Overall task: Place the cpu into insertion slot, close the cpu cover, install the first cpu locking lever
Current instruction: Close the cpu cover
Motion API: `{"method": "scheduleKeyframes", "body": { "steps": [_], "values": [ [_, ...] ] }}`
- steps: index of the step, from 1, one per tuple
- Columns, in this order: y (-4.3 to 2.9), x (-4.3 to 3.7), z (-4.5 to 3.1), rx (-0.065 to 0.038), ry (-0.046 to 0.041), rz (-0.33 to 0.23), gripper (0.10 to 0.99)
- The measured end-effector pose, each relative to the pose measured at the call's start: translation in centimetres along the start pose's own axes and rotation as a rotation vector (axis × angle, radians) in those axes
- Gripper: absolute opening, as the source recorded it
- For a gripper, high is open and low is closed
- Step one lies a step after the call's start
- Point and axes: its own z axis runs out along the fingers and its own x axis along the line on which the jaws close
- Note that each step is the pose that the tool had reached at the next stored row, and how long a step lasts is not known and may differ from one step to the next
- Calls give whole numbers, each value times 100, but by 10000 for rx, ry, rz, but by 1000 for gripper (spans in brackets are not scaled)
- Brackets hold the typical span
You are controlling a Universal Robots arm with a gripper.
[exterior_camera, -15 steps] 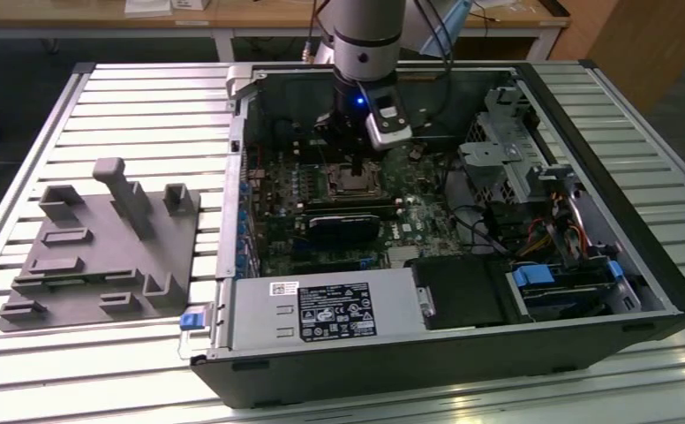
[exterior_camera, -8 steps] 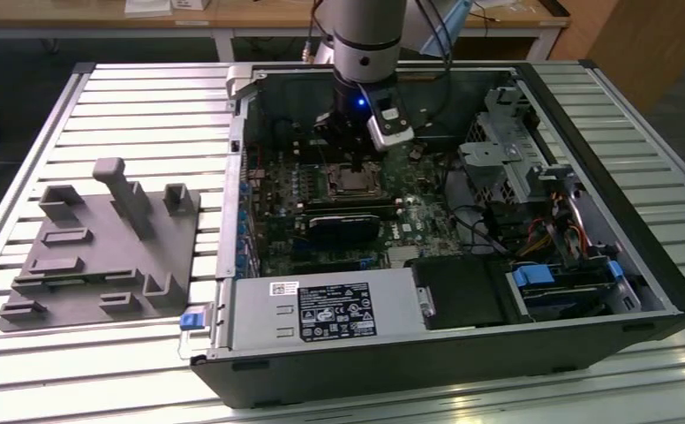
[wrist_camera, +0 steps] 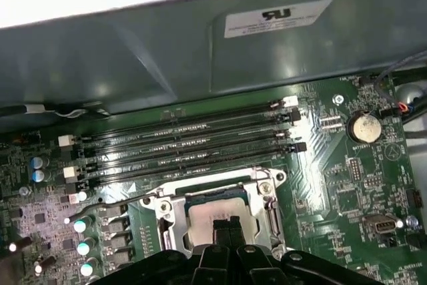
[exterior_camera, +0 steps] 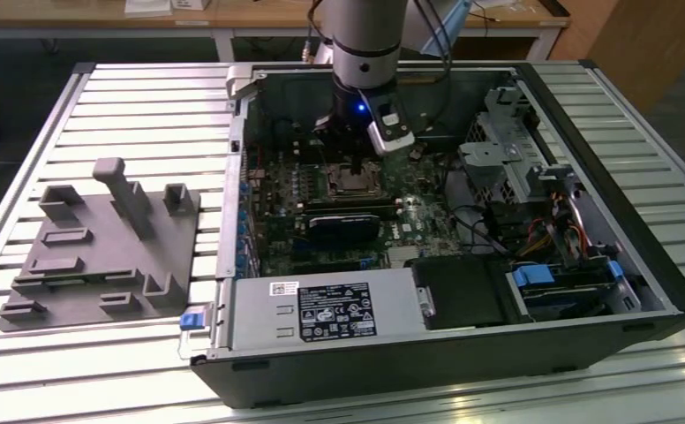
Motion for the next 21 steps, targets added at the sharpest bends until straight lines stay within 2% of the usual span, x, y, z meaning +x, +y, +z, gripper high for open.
{"method": "scheduleKeyframes", "body": {
  "steps": [3, 11, 18, 21],
  "values": [
    [-13, 8, 8, -96, 25, -131, 106],
    [-36, 47, 34, -100, 25, -126, 106],
    [-68, 205, 48, -101, 25, -128, 106],
    [-76, 243, 61, -101, 25, -128, 106]
  ]
}}
